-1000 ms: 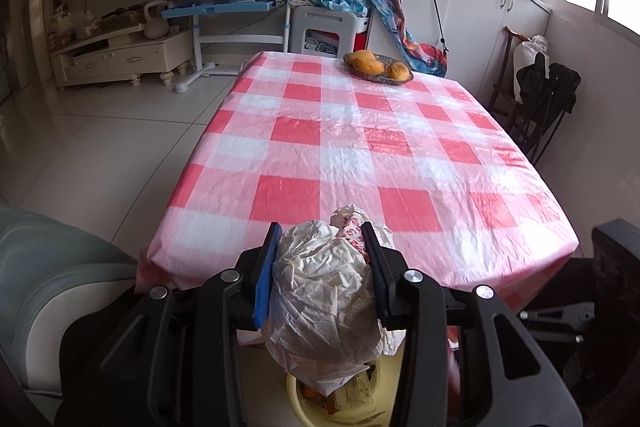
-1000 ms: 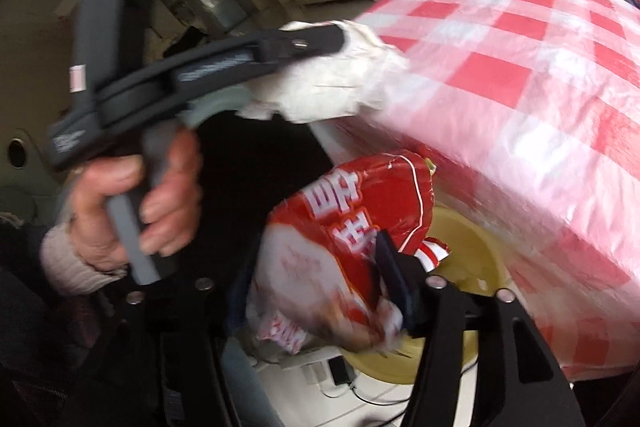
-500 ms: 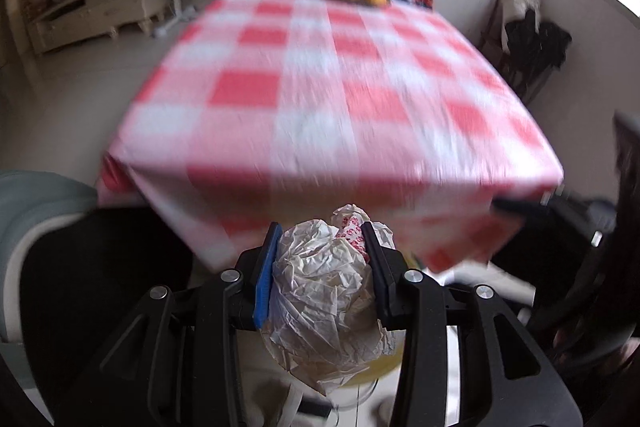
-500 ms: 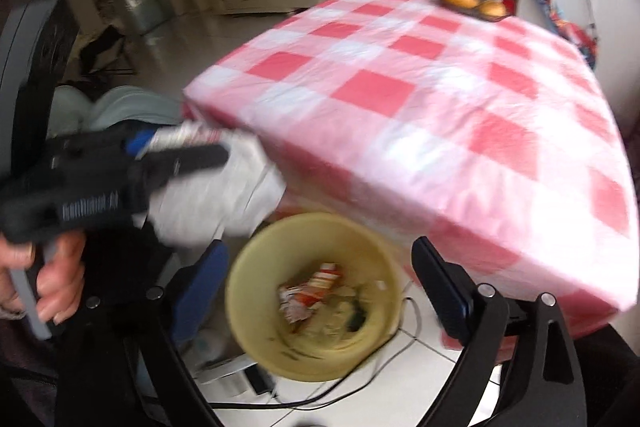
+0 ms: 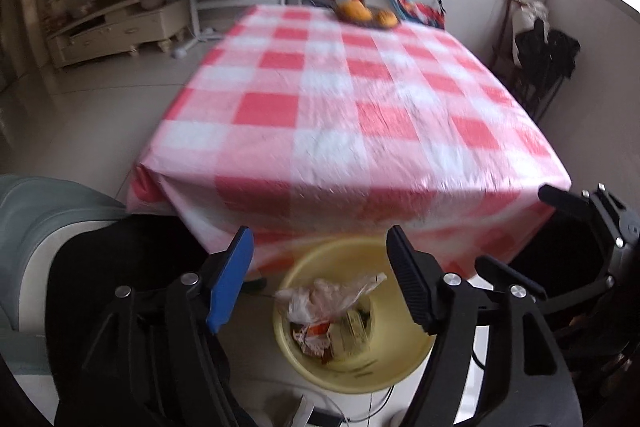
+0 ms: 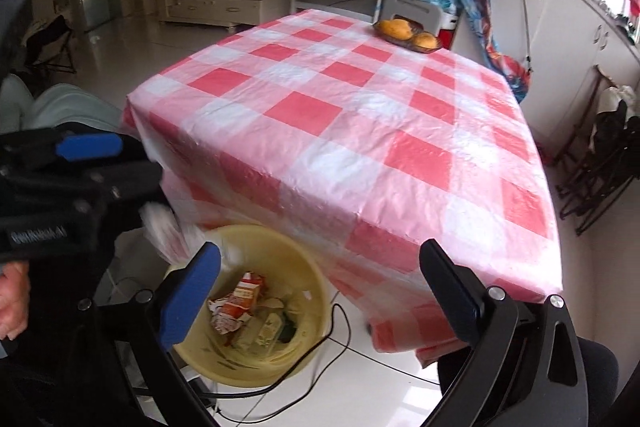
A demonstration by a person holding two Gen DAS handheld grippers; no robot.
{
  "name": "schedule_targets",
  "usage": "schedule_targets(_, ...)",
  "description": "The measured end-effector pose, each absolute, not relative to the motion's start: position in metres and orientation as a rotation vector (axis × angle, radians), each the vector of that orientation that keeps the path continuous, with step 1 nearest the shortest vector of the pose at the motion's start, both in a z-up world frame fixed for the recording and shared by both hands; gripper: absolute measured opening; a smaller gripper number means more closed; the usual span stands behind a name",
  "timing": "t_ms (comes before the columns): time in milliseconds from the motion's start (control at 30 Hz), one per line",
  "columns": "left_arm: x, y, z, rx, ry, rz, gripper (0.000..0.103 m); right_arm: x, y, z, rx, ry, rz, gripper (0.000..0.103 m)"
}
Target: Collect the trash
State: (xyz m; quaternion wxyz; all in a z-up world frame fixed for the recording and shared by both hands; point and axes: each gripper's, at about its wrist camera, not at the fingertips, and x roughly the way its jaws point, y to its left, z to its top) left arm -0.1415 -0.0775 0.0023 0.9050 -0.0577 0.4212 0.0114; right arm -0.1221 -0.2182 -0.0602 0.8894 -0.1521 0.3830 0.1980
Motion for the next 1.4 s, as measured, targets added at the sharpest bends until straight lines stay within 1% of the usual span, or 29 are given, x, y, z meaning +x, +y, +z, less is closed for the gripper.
schedule_targets(333,-0.155,-0.060,0.023,-0.167,0.752,0.101,0.077,-0.132,-0.217,-0.056,-0.365,0.748,0.333,0.095)
schedule_targets(467,-0.156,-0.064,0.026,-0.145,0.731,0.121,0.085,-0.132,-0.217,-0.056,-0.377,0.738,0.296,0.095)
schedule_targets(667,-0.156,-0.076,0.029,-0.112,0.722,0.123,0.089,-0.134,-0.223,-0.051,-0.368,0.714,0.260,0.095)
schedule_targets(1067,-0.159,-0.106,0.041,-0.031,0.691,0.135,0.095,-0.140,-0.239,-0.037,-0.315,0.633,0.194,0.095)
schedule_targets(1400,-0.164,-0.106,0.051,-0.020,0.656,0.180,0.096,-0.147,-0.239,-0.028,-0.306,0.556,0.197,0.095)
